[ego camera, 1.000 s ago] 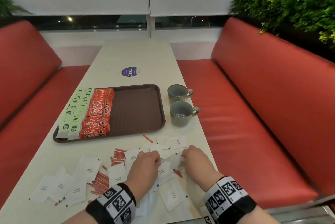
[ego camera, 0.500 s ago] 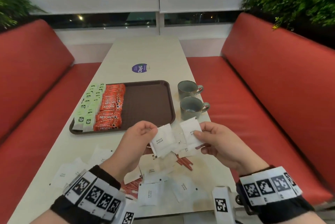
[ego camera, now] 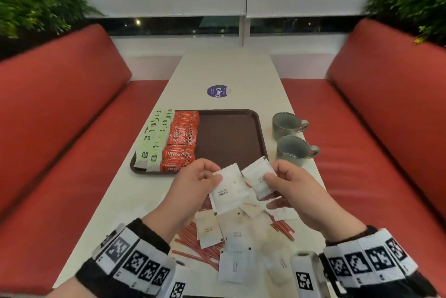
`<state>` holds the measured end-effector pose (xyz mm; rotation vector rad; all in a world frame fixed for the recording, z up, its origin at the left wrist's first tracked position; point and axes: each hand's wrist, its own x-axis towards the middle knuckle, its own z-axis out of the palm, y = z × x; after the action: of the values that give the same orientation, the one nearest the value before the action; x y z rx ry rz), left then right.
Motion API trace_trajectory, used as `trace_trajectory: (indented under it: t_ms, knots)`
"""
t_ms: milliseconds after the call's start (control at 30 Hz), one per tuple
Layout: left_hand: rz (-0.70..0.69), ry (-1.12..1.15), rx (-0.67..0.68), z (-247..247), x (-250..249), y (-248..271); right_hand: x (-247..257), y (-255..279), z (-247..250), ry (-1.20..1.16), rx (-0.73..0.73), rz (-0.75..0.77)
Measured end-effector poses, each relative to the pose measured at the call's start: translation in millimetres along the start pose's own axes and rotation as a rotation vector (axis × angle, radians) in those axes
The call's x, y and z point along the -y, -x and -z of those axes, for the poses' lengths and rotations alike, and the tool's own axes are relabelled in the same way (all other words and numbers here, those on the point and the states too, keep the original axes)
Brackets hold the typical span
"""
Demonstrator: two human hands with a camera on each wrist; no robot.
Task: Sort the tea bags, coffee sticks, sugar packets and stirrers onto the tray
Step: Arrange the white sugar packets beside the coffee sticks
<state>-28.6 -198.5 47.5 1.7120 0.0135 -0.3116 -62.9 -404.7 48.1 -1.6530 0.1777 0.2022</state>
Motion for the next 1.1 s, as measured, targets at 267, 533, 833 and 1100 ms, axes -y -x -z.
trace_trajectory:
  t_ms: [267, 533, 833, 1100]
  knots:
    - [0.062, -0.414, 0.068, 36.2, 37.4, -29.0, 1.0, -19.5, -30.0, -0.004, -0.037, -0.084]
    - [0.041, -0.663, 0.157, 66.1, 43.0, -49.7, -0.6, -20.5, -55.3, 0.21, -0.125, -0.023]
    - [-0.004, -0.209, 0.318, 79.1, 29.4, -54.1, 3.5, -29.4, -91.7, 0.14, 0.106, -0.055]
    - [0.12, 0.034, 0.352, 98.8, 29.6, -58.3, 5.0, -51.9, -133.5, 0.327, 0.013, -0.062]
